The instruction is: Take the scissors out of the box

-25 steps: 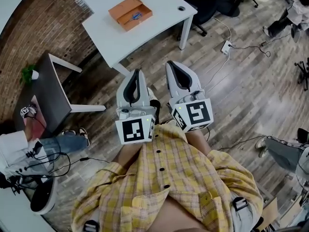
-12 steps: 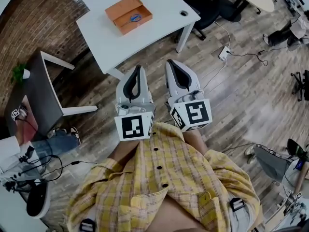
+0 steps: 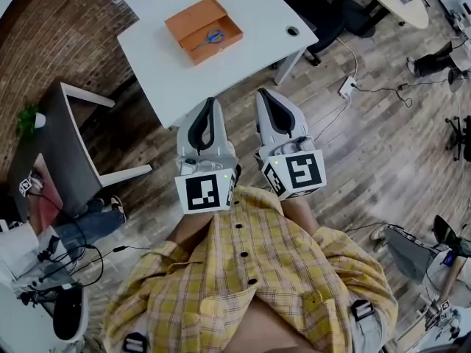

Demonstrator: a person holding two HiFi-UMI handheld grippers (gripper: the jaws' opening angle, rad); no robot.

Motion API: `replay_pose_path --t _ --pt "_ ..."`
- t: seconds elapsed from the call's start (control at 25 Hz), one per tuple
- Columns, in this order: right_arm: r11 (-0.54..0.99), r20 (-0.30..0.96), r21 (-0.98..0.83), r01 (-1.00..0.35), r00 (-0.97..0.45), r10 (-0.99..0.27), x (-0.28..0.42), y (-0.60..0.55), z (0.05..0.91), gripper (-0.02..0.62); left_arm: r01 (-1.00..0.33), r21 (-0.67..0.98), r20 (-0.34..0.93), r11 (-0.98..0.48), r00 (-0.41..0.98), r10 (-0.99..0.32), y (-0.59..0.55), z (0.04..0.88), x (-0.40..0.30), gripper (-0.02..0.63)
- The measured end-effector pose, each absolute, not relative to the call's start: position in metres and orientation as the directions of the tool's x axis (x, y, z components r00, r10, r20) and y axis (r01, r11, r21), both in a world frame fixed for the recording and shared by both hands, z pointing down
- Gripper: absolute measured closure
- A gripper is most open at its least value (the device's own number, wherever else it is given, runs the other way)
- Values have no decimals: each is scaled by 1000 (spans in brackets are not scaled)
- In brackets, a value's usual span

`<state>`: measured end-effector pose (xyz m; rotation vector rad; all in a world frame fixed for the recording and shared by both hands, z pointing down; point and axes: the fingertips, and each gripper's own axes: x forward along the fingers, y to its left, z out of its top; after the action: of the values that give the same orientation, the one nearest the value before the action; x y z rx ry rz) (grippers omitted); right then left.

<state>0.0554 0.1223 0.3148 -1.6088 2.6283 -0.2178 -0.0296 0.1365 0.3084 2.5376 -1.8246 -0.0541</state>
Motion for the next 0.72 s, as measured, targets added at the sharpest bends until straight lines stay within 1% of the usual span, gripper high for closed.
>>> replay_pose_path --t 0.2,0.4,0.6,0.72 --pt "435 41 -139 -890 -444 -895 38 86 309 591 -944 42 -7 -328 328 -945 98 310 -52 606" --pt "426 38 -111 -898 -432 -901 19 50 296 591 -939 92 -42 -331 329 -943 62 296 -71 606" --pt "418 62 -93 -904 -424 -903 -4 23 295 591 -931 106 -2 -351 353 -936 34 311 -91 606" --pt "422 77 -66 -904 -426 -902 -13 18 294 591 -924 114 -6 -364 366 -931 20 316 -96 606"
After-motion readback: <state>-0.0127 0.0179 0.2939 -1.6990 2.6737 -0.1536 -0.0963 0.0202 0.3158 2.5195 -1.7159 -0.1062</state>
